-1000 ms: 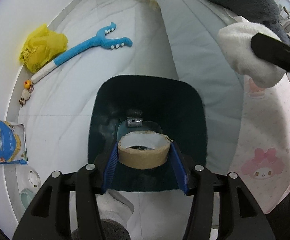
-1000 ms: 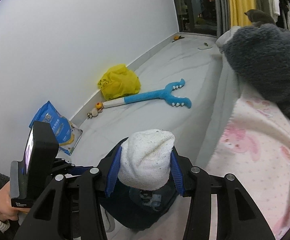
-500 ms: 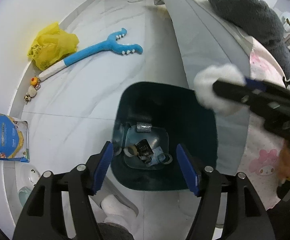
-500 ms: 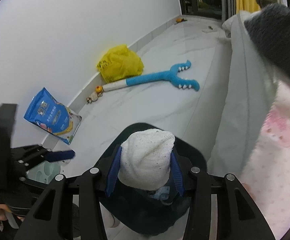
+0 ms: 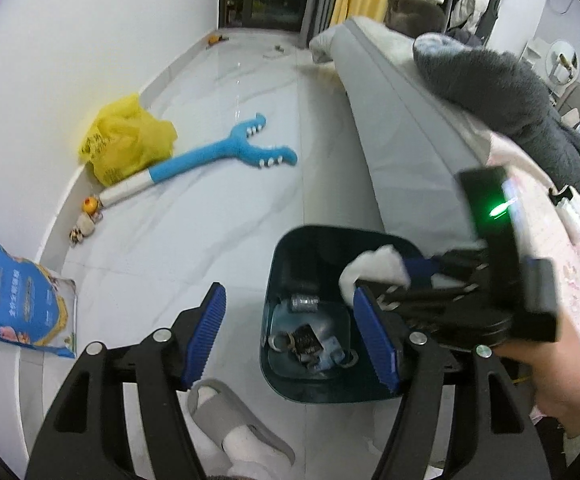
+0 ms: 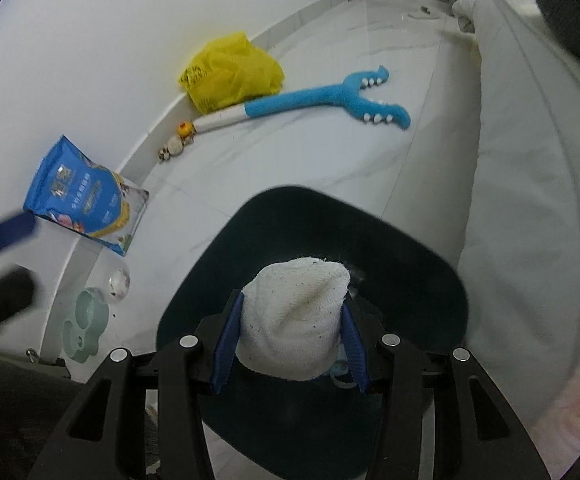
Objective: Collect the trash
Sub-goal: 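Lower the white sock ball into the bin and open the right gripper, then move both grippers back over the bed toward the remaining trash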
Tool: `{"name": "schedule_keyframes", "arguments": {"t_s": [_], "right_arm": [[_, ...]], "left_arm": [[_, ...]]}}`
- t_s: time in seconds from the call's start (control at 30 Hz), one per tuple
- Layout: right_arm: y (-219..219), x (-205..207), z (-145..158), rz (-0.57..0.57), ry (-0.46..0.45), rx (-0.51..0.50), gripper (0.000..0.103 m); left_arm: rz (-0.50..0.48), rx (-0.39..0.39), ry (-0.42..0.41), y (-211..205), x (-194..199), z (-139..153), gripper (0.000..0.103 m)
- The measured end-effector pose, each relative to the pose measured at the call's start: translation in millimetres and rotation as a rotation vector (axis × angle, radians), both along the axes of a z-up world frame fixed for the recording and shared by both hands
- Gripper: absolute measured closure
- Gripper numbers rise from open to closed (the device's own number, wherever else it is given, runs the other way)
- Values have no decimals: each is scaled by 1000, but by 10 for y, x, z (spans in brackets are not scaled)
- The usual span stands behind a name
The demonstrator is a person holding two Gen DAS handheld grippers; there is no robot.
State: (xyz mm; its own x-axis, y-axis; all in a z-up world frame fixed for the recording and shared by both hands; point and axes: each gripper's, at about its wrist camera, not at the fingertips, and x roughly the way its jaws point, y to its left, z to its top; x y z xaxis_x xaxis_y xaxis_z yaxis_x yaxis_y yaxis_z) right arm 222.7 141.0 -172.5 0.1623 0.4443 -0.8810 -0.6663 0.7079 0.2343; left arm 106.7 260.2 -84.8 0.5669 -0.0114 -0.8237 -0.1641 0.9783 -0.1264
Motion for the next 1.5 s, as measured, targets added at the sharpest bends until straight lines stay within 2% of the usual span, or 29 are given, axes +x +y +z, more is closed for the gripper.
{"name": "schedule_keyframes", "arguments": {"t_s": [0.47,0.57,0.67,0.73,0.87,0.93,1.13,1.23,1.3,1.5], "right_arm": [[209,-85,-537,26,57,-139,54],[219,-139,-584,48,55,-168,49],[218,-180,-567,55,62,-169,34],[199,-210,-502,60,48,-165,27],[146,-273,-323,75,0,-153,23],[79,-296,-155,73,-30,-113,17],[-151,-374,377,58,-165,-27,12],[-311,-397,609,41,-229,5,8],[-445,-443,773,34,-306,0,7],[-938,-464,1099,-30,-416,38,6]], "left_arm": [[-40,2,-220,-6,-183,530,30],[-50,1,-258,-29,-219,619,27],[-54,21,-302,-62,-260,727,27],[-51,19,-326,-76,-284,791,26],[-38,23,-379,-119,-320,938,23],[-36,33,-405,-169,-341,1005,23],[-43,32,-462,-324,-330,1196,18],[-50,30,-474,-421,-291,1248,13],[-55,24,-473,-498,-238,1265,11],[-58,5,-464,-724,-93,1283,9]]}}
